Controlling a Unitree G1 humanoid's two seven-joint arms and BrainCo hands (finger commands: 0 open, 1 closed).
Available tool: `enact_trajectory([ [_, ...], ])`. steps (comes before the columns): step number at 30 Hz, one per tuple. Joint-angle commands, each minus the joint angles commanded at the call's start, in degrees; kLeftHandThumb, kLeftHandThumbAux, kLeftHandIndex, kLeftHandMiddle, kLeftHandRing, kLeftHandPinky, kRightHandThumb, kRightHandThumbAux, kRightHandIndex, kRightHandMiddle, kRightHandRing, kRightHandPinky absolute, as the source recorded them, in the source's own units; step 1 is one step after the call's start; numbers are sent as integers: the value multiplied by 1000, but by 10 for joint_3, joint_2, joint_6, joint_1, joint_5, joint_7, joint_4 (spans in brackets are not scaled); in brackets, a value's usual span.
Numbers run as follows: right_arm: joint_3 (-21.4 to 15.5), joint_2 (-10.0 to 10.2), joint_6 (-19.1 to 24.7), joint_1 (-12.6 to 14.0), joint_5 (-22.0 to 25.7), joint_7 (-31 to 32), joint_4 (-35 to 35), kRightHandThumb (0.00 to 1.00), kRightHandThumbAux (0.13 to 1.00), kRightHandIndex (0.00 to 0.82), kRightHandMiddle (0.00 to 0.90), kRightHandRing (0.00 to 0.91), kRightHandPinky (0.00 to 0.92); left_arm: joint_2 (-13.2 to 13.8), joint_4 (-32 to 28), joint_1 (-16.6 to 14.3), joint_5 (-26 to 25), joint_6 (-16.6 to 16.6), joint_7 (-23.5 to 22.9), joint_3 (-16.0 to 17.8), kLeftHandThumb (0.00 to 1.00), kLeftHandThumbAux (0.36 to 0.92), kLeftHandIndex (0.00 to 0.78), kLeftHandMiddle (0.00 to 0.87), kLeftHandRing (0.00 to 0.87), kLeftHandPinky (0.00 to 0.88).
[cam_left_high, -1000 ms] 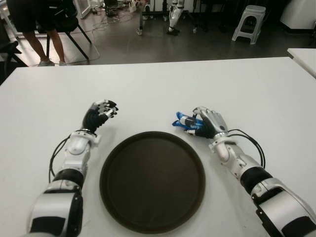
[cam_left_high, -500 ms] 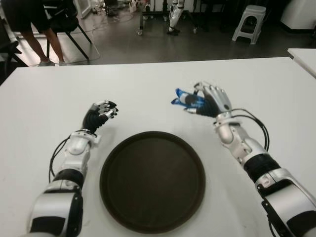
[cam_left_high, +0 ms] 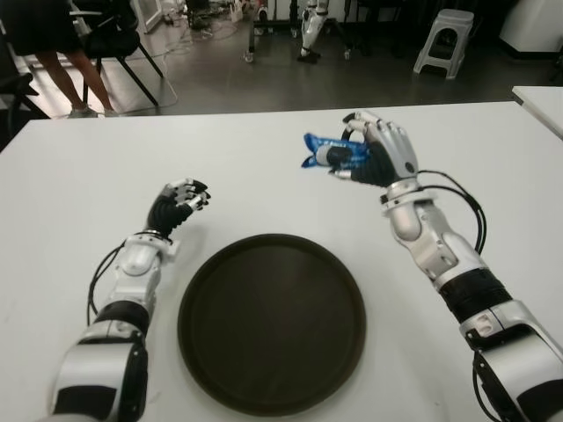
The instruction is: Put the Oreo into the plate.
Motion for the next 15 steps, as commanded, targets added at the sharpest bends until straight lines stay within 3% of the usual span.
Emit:
enact_trajectory([
  [15, 0, 19, 23, 29, -6, 32, -80, 159, 847, 632, 760, 769, 753, 1, -2, -1, -4, 7, -11, 2, 693, 717, 408, 471, 420, 364],
])
